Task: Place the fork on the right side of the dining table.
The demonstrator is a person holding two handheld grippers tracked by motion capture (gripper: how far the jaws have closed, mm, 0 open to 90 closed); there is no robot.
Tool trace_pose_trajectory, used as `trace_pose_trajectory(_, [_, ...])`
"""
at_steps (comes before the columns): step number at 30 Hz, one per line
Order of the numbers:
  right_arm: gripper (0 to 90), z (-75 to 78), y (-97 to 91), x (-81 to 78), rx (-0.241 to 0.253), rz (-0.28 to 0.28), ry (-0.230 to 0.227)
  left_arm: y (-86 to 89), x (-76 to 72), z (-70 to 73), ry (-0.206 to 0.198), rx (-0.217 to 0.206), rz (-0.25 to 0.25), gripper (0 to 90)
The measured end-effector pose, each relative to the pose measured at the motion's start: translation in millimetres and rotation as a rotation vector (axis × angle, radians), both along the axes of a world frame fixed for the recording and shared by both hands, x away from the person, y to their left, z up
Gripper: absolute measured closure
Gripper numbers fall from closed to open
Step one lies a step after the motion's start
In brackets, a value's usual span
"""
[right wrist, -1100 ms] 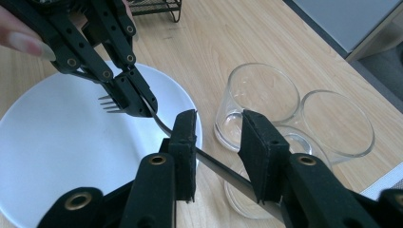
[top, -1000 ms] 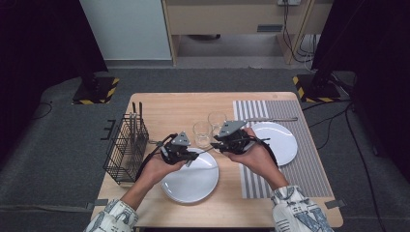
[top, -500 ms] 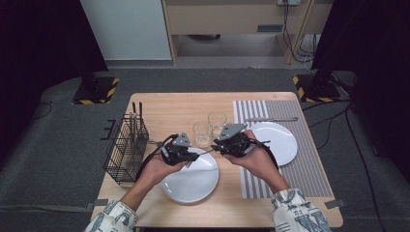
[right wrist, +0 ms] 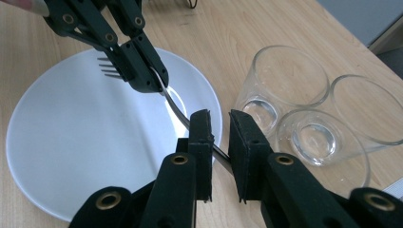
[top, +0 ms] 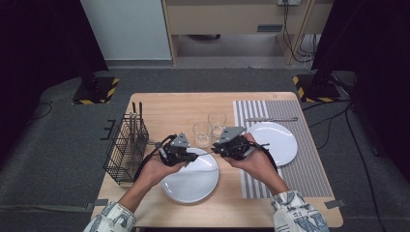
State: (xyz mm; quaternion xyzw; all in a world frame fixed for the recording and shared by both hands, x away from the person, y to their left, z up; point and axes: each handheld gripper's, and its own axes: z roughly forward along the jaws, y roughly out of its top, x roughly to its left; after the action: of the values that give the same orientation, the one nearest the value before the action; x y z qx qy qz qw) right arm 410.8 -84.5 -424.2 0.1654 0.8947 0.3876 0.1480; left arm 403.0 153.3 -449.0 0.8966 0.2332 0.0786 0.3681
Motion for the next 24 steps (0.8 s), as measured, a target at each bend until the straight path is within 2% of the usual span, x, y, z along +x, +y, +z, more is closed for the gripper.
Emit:
trace_pose_trajectory(4, [77.9, -2.1, 0.6, -2.3, 0.016, 0.002, 0.018, 1.0, -4.1, 2.7, -0.003, 0.015, -0.003, 86.4])
trace_pose_trajectory(7, [71.2, 0.7, 2.9, -4.8, 0.055, 0.007, 0.023, 1.0, -4.7, 3.5, -0.003, 0.03, 0.005, 86.4])
trace_pose_trajectory(9, [66.5, 3.5, 7.6, -6.5, 0.083, 0.035, 0.025, -0.2, -5.8, 3.3, 0.002, 0.038, 0.002, 86.4])
trace_pose_trajectory(11, [62.8, 5.3, 13.8, -8.0, 0.064, 0.058, 0.001, -2.6, -8.0, 4.0, -0.001, 0.051, -0.006, 86.4])
trace_pose_trajectory(14, [59.9, 6.0, 21.7, -9.5, 0.056, 0.081, -0.005, -3.7, -8.9, 4.6, 0.004, 0.043, -0.011, 86.4])
trace_pose_trajectory(19, [64.9, -0.3, 26.8, -9.2, 0.03, 0.087, 0.01, -0.1, -9.8, 8.0, -0.003, 0.055, -0.017, 86.4])
trace_pose_trajectory(21, [67.3, -1.6, 25.6, -8.4, 0.028, 0.094, 0.005, 5.1, -9.4, 10.6, -0.001, 0.034, -0.012, 86.4])
trace_pose_trajectory(22, [72.7, -2.1, 24.7, -7.9, 0.034, 0.09, 0.007, 7.0, -9.5, 11.6, 0.002, 0.024, -0.01, 86.4])
trace_pose_trajectory(24, [76.4, -2.1, 24.7, -7.2, 0.049, 0.102, 0.013, 12.0, -9.7, 13.6, 0.001, 0.01, -0.007, 86.4])
